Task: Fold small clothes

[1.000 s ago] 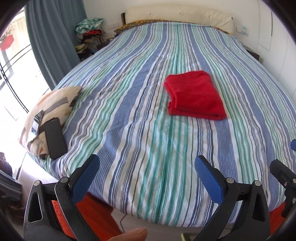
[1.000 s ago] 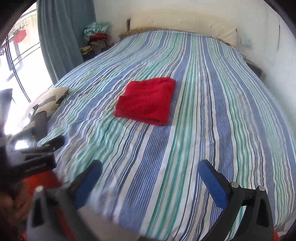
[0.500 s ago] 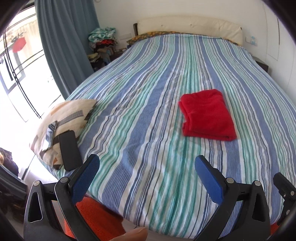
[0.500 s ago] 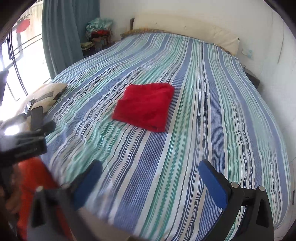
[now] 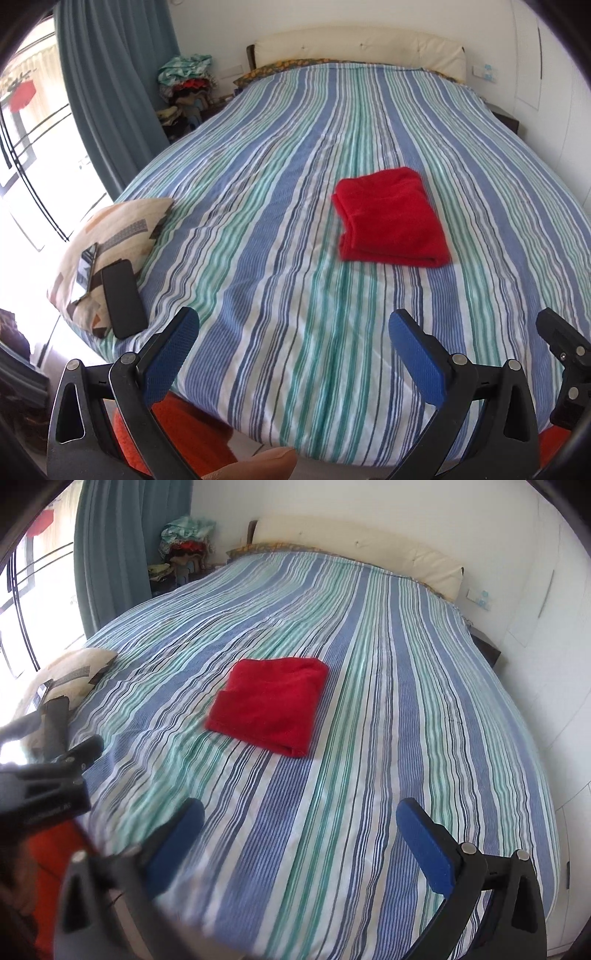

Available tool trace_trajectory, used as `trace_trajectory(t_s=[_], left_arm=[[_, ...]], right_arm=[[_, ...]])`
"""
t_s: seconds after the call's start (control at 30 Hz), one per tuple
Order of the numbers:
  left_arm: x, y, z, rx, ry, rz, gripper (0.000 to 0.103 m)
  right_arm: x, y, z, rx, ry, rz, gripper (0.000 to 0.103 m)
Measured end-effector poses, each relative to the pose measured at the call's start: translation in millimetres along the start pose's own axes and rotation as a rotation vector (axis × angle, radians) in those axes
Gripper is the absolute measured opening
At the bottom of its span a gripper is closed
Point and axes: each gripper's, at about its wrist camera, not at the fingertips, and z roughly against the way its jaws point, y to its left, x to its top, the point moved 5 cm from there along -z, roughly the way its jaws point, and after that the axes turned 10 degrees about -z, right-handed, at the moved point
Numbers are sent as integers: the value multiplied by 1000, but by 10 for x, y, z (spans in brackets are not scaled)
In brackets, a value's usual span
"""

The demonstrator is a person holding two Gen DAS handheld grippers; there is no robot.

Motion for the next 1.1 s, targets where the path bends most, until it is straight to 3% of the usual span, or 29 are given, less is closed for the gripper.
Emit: trace_trajectory(t_s=[0.17, 1.1], left_arm=[[-13, -28, -7, -40, 28, 10, 102], [2, -215, 47, -46, 18, -51, 102]], right_arm=[[-4, -28, 25, -6, -3, -8, 102], [-55, -28, 54, -11, 15, -16, 102]])
